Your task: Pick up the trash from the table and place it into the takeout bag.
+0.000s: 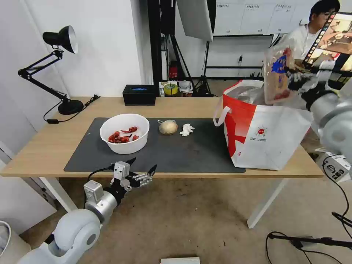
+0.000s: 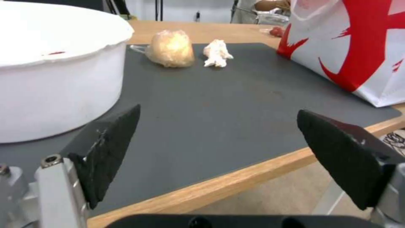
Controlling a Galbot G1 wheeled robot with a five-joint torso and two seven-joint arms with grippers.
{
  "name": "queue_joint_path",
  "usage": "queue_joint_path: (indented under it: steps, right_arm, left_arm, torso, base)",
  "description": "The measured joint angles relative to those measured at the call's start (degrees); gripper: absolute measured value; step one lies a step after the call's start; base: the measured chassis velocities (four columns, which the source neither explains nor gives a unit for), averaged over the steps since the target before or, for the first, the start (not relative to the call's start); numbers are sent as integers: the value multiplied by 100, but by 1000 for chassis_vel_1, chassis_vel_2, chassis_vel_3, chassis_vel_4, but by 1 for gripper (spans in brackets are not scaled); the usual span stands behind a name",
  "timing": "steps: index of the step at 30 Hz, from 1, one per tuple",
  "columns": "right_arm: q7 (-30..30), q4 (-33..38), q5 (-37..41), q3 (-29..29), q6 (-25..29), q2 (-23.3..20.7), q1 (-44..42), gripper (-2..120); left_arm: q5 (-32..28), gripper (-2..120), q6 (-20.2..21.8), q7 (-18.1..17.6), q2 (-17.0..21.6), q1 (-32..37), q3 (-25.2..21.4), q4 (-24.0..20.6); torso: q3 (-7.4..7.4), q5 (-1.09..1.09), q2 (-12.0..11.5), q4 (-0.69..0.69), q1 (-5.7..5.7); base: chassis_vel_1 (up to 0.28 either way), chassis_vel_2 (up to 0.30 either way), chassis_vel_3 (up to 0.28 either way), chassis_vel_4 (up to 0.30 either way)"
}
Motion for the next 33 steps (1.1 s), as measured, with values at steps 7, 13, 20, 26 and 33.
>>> queue_joint_path:
  steps: [7,13,20,26,33]
  right_arm:
    - [-27,165,-24,136,-40,16,-345,0]
    - [29,258,72,190,-98,12,-438,0]
    - [156,296,235,215,-206,89,-480,0]
    - [194,304,250,197,-235,164,-481,14]
    - [198,314,336,160,-329,192,-449,43]
  left_arm:
    - [15,100,-2,-7,-7,33,10,-52]
    - [31,100,-12,-11,-32,81,3,-83]
    - [55,100,-42,-20,-83,72,22,-45]
    - [25,100,-42,-38,-73,2,52,-29]
    - [-14,100,-35,-57,6,-108,105,14]
  torso:
    - [0,-1,0,0,0]
    - [0,0,0,0,0]
    - [0,0,0,0,0]
    - [0,-1,0,0,0]
    - [0,-1,0,0,0]
  base:
    - [0,0,0,0]
    - [0,0,0,0]
    - [0,0,0,0]
    - [0,0,0,0]
    - [0,0,0,0]
